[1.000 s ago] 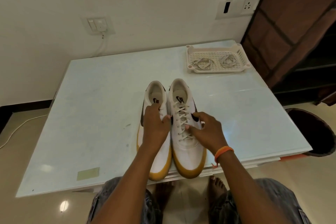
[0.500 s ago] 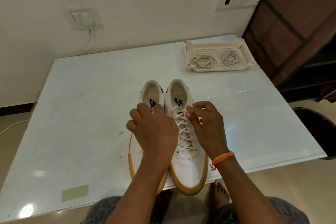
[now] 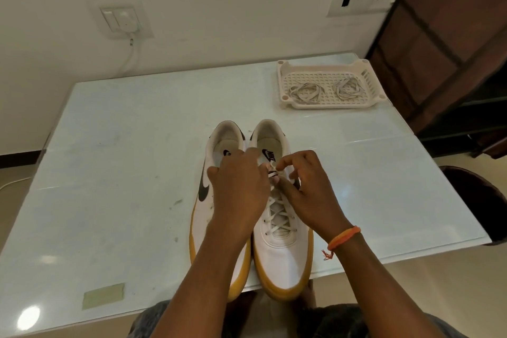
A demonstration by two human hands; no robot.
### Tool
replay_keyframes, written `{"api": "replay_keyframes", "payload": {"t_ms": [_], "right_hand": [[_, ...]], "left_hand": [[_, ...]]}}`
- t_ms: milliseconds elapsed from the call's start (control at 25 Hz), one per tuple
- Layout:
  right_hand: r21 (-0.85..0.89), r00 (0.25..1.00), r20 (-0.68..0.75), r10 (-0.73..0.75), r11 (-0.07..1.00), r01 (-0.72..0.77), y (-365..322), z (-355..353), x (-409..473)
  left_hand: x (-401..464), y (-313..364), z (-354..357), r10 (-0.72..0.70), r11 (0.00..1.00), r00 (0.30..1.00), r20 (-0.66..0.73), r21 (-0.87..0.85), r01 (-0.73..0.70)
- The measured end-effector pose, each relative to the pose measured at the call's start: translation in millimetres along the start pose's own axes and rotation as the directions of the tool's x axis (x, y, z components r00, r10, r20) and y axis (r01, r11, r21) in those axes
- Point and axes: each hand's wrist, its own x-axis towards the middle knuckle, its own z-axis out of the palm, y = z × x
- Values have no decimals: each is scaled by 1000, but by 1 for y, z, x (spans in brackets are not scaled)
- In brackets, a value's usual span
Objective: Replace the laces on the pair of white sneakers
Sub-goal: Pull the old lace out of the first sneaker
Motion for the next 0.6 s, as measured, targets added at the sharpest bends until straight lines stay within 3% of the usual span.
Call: {"api": "replay_keyframes", "payload": {"t_ms": [240,400,600], "right_hand": [[351,959,-19,284,900,-259,0,-10,2],[115,943,-120,310,948,-297,1,-3,-3],[156,970,-153,190,974,-166,-5,1,-3]], "left_hand": [[3,-5,-9,-45,990,998,48,137,38],[-11,-1,1,-101,988,995,26,121,97],[-7,-3,4,-137,988,990,-37,59,139]]}}
